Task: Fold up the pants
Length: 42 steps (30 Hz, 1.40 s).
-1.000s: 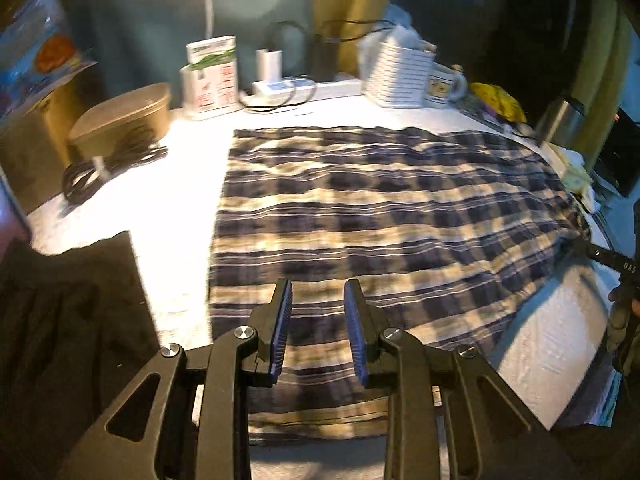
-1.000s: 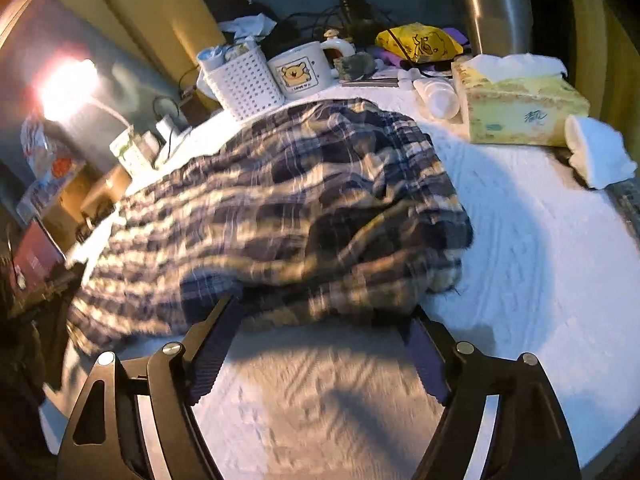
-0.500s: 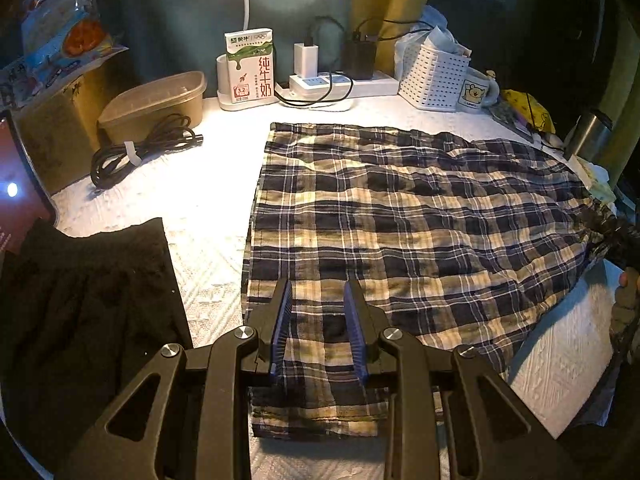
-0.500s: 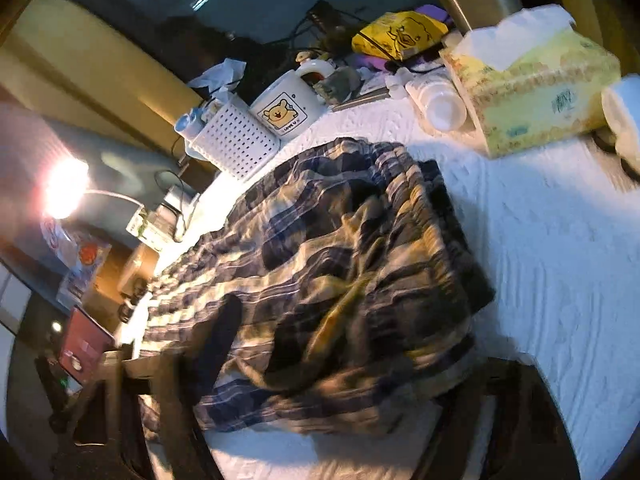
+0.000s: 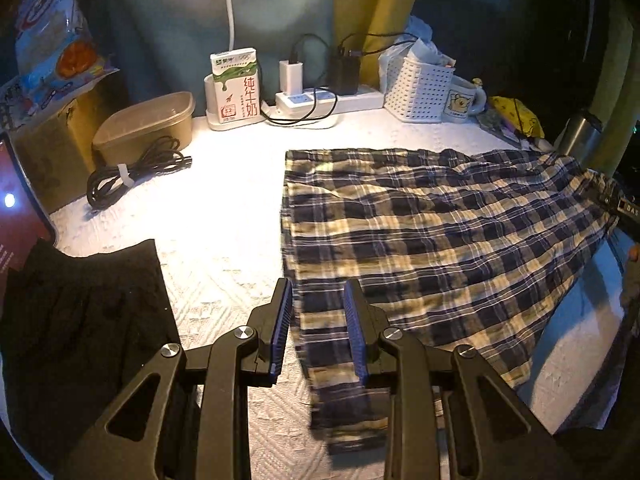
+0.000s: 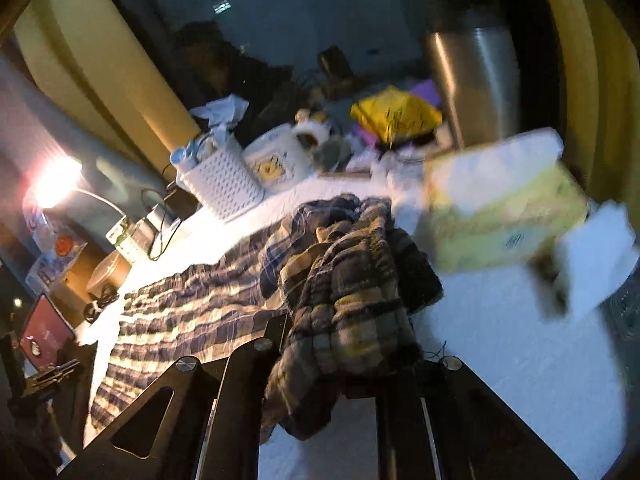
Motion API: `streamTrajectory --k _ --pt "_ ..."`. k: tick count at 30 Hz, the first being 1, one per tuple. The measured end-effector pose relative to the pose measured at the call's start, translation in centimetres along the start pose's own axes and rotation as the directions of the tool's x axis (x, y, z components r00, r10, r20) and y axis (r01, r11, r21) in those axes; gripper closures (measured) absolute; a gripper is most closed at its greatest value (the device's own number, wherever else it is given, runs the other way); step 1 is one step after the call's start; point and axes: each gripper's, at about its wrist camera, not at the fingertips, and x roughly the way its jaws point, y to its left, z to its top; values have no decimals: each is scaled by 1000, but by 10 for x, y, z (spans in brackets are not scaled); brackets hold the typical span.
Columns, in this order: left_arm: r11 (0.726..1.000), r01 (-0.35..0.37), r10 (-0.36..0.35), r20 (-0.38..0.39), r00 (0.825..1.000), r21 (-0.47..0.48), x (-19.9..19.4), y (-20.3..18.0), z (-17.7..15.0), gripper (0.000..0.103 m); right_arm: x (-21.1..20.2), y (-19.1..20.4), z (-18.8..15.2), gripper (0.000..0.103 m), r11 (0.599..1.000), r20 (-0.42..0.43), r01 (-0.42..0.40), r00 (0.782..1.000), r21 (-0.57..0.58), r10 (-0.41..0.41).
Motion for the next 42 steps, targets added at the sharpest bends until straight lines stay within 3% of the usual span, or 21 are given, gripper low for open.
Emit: streamTrajectory --k 4,15,19,26,35,42 --pt "1000 17 -17 10 1000 -8 -2 3 -3 77 -12 10 14 90 998 40 42 998 -44 -41" --pt "998 39 -36 64 997 -41 -13 36 -15 76 -25 83 27 90 984 92 55 995 -170 -40" --pt "999 22 -19 98 995 -29 -15 48 -17 63 -26 118 25 90 971 96 56 995 -231 -34" --pt "999 37 -31 147 989 -34 -20 68 -18 62 -24 171 19 90 944 83 47 996 -325 -21" --pt "996 51 -36 184 982 -79 -27 93 -26 59 5 247 -12 90 882 -4 -27 1000 -471 28" --pt "994 37 -18 174 985 -105 -32 106 -37 59 49 305 -60 91 815 -152 -154 985 -559 83"
